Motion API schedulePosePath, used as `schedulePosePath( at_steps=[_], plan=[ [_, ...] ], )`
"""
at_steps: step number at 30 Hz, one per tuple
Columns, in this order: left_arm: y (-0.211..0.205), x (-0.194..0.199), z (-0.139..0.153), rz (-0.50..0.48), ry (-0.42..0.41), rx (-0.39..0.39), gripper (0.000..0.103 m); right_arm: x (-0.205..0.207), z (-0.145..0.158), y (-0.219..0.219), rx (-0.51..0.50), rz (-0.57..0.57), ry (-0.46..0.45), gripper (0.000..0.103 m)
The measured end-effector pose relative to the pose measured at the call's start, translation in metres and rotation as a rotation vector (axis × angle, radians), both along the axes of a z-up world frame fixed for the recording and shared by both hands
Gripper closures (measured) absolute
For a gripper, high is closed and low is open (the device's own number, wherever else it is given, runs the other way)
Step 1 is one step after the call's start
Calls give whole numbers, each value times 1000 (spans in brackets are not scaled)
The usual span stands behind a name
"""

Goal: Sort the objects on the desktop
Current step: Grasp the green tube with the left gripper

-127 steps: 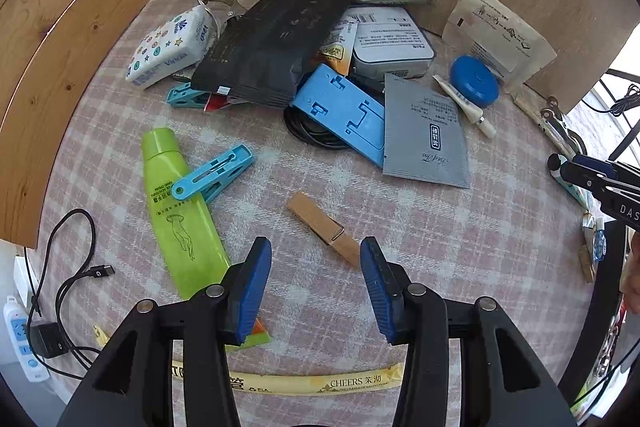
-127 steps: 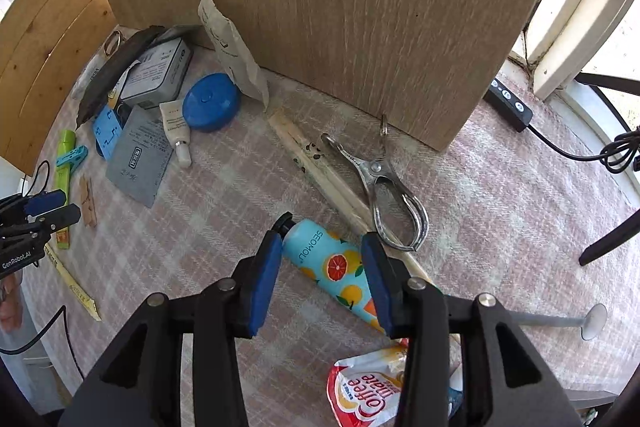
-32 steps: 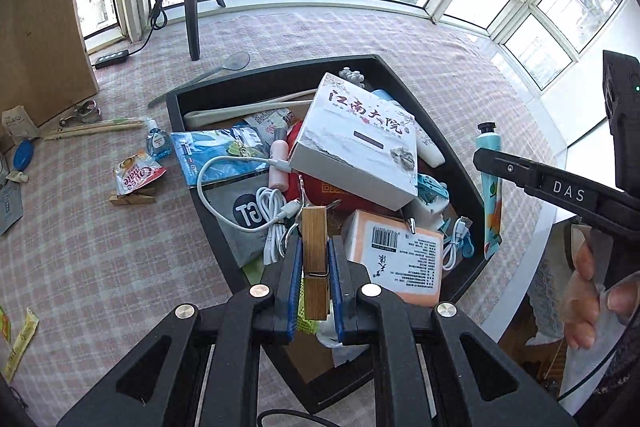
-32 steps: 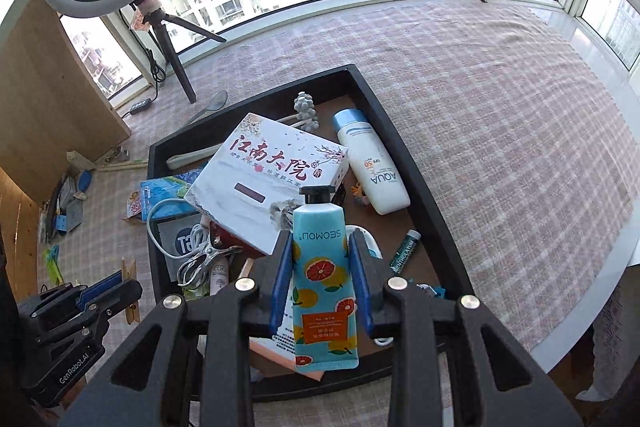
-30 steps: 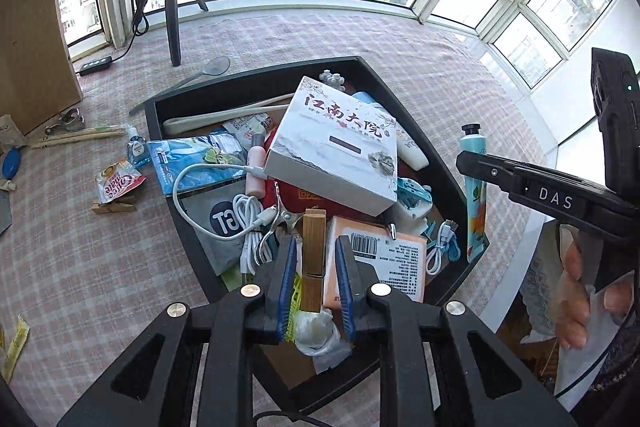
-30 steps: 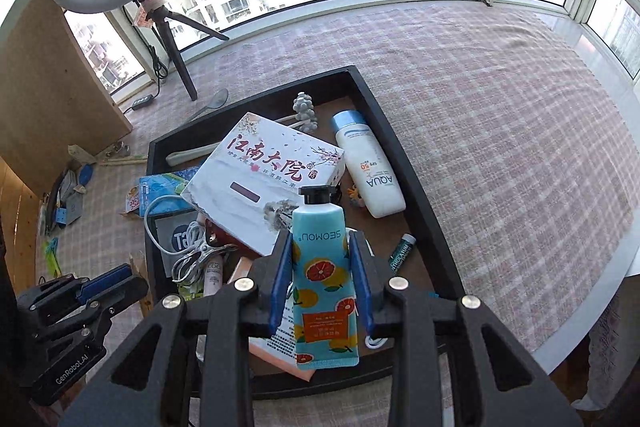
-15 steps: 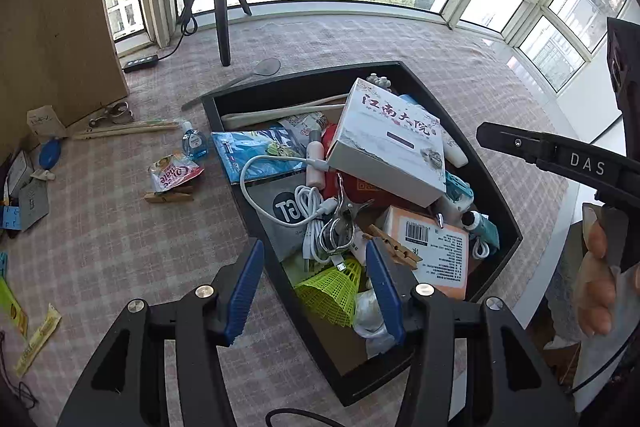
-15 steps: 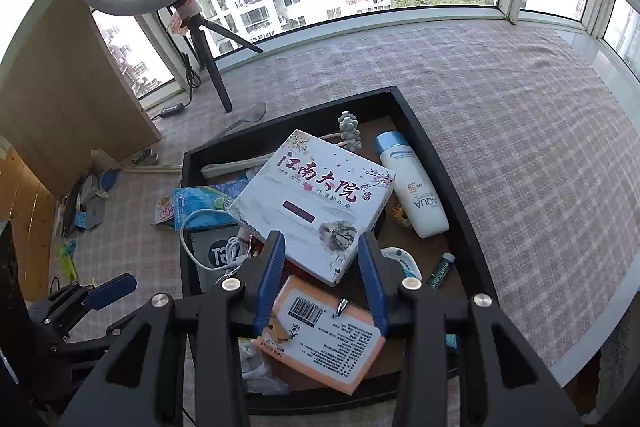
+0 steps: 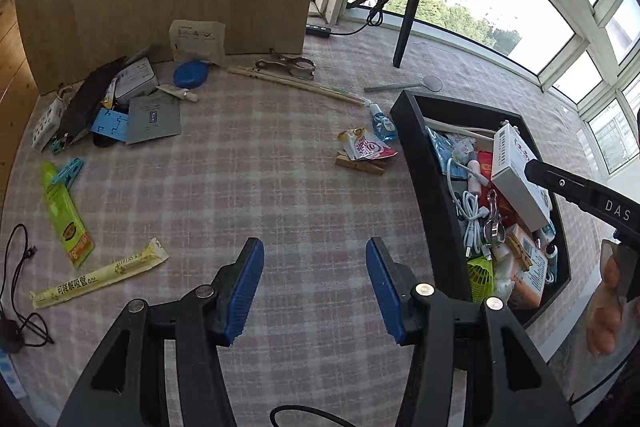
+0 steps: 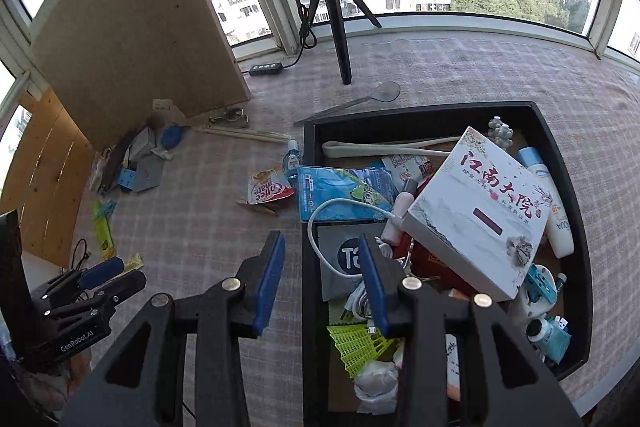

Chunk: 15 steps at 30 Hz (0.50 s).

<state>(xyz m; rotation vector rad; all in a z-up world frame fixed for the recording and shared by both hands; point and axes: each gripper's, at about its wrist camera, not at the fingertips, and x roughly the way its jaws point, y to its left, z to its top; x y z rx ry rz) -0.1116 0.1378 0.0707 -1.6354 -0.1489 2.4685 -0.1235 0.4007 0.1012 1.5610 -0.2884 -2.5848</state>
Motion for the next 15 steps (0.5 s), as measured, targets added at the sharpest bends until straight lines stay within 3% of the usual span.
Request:
schedulePosePath(
  at_steps=[15],
  plan=[
    [-172,-4,-11,305,-13,-18,53,-20,-14,-162,-54,260,-10,62]
  ],
)
